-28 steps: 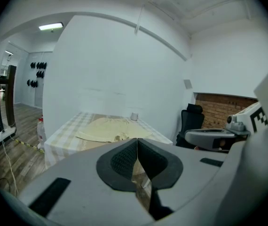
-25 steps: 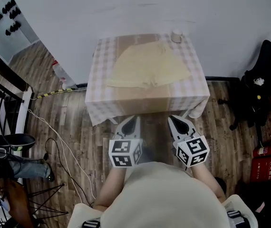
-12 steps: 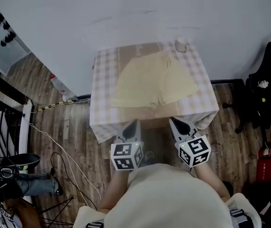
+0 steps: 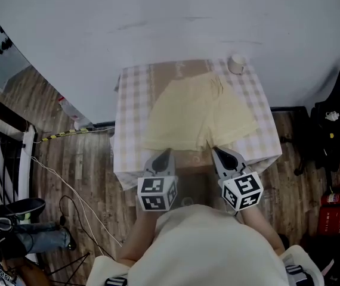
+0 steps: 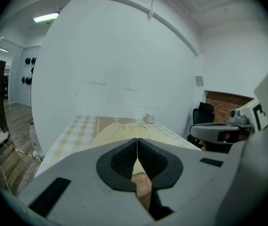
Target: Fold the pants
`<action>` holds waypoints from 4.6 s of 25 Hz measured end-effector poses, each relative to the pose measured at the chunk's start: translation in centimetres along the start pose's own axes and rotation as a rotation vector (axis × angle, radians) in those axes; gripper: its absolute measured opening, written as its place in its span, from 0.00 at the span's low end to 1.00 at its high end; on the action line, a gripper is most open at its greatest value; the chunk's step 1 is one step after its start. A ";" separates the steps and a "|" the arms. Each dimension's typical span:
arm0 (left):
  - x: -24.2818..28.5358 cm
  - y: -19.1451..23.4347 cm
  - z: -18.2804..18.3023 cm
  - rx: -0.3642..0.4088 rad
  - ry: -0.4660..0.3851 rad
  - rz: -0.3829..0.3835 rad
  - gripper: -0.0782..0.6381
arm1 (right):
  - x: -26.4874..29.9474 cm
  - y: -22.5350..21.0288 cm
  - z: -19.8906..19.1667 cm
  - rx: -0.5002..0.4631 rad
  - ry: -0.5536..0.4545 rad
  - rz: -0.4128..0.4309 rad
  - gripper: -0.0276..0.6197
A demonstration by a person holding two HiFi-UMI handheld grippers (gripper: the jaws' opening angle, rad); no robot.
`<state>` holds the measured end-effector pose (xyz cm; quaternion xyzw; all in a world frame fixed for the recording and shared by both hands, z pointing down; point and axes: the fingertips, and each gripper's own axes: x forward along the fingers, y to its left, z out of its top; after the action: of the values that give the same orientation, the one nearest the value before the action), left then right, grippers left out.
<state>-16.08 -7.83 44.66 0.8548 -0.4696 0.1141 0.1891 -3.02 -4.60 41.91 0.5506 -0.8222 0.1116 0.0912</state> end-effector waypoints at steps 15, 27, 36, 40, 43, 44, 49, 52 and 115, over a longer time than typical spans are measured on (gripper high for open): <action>3.4 6.5 -1.1 -0.055 0.042 0.076 0.12 | 5.9 -0.4 -0.2 -0.027 0.043 0.026 0.04; 6.5 11.2 -5.3 -0.148 0.118 0.192 0.12 | 10.5 -2.0 -1.4 -0.057 0.118 0.112 0.04; 7.8 14.2 -8.4 -0.165 0.195 0.256 0.12 | 12.6 -2.8 -2.7 -0.046 0.175 0.148 0.04; 8.0 15.2 -9.5 -0.177 0.224 0.269 0.12 | 13.4 -2.5 -3.2 -0.049 0.191 0.171 0.04; 8.1 15.8 -10.1 -0.182 0.245 0.280 0.12 | 13.8 -2.4 -3.3 -0.052 0.198 0.180 0.04; 8.1 16.0 -10.2 -0.183 0.250 0.286 0.12 | 13.9 -2.3 -3.4 -0.054 0.200 0.183 0.04; 8.1 16.8 -10.6 -0.194 0.266 0.289 0.13 | 14.0 -2.3 -3.6 -0.057 0.206 0.186 0.04; 8.3 17.0 -11.0 -0.191 0.295 0.284 0.22 | 13.9 -2.3 -3.7 -0.056 0.209 0.183 0.04; 16.0 -7.3 1.1 -0.185 0.087 0.057 0.15 | 1.2 -19.8 -2.6 -0.015 0.108 0.048 0.04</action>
<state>-1.38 -16.91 48.10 0.8142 -0.4937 0.1125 0.2841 14.89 -12.19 46.34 0.5231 -0.8300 0.1372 0.1366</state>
